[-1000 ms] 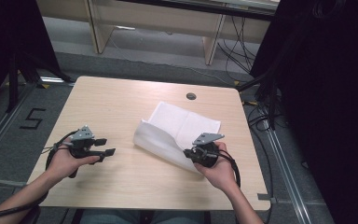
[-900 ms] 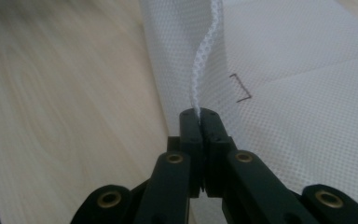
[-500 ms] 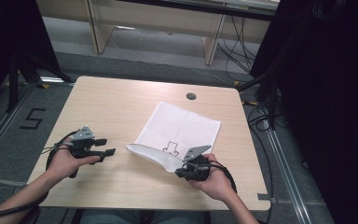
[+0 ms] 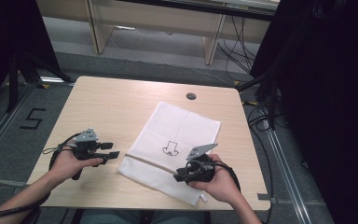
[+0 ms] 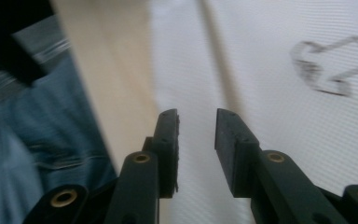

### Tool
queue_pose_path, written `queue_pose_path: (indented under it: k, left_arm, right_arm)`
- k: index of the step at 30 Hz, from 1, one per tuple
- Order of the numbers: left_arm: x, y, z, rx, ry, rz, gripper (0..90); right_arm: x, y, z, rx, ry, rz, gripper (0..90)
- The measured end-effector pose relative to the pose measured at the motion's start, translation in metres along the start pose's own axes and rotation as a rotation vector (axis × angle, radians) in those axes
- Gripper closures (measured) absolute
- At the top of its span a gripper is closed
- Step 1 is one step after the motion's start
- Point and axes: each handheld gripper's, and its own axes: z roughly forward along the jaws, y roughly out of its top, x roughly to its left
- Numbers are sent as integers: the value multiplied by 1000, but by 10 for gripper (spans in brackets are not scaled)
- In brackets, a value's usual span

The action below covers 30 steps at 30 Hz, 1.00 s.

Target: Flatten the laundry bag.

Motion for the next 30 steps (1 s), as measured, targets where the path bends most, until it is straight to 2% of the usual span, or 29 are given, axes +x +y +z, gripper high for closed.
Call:
queue_pose_path:
  k: [2, 3, 4, 5, 7, 8, 9, 10, 11, 14, 16, 18, 19, 20, 21, 22, 25, 26, 27, 28, 29, 30]
  left_arm:
    - [-6, 1, 4, 37, -18, 41, 532]
    - [-9, 1, 6, 45, -13, 68, 593]
    - [-13, 2, 9, 68, -15, 100, 656]
    - [-16, 2, 11, 80, -15, 121, 719]
    - [-21, 4, 17, 108, -33, 159, 768]
    - [-22, 4, 20, 124, -45, 184, 787]
    - [-26, 4, 23, 132, -42, 183, 791]
    - [-28, 4, 25, 143, -47, 196, 791]
    - [-29, 3, 26, 158, -46, 208, 791]
    - [-32, 2, 33, 198, -45, 227, 788]
    - [-33, 3, 37, 237, -16, 269, 788]
    - [-33, 4, 40, 261, -17, 278, 794]
    - [-34, 3, 42, 279, -16, 261, 797]
    - [-34, 1, 43, 309, -17, 268, 797]
    - [-33, 0, 43, 314, -29, 267, 802]
    - [-31, 1, 41, 350, -35, 282, 805]
    - [-31, 2, 40, 371, -43, 271, 811]
    - [-33, 2, 40, 367, -47, 237, 813]
    - [-37, -1, 41, 339, -46, 172, 819]
    - [-37, 0, 38, 373, -47, 204, 834]
    - [-39, -1, 36, 387, -45, 200, 846]
    - [-41, -2, 33, 408, -49, 211, 862]
  right_arm:
    - [-13, -1, -2, 20, -85, 48, 811]
    - [-21, -2, -2, 49, -122, 73, 869]
    - [-27, -3, -1, 72, -158, 120, 900]
    - [-35, -6, 1, 110, -198, 151, 900]
    - [-44, -9, 5, 145, -241, 185, 900]
    - [-48, -10, 8, 153, -252, 205, 900]
    - [-51, -11, 11, 168, -267, 237, 900]
    - [-55, -11, 13, 167, -283, 228, 900]
    - [-60, -9, 18, 179, -310, 256, 900]
    - [-65, -7, 23, 198, -322, 263, 899]
    - [-67, -6, 29, 225, -337, 256, 900]
    - [-70, -5, 34, 240, -342, 263, 900]
    - [-70, -5, 36, 243, -351, 256, 900]
    - [-71, -4, 37, 248, -353, 254, 900]
    - [-71, -3, 39, 239, -352, 269, 900]
    - [-72, -3, 39, 246, -352, 265, 900]
    - [-73, 0, 41, 249, -357, 257, 900]
    - [-71, 2, 41, 267, -356, 282, 900]
    - [-74, 3, 43, 256, -358, 247, 900]
    - [-73, 4, 44, 255, -358, 261, 900]
    - [-76, 5, 46, 242, -360, 227, 900]
    - [-74, 7, 47, 241, -360, 251, 900]
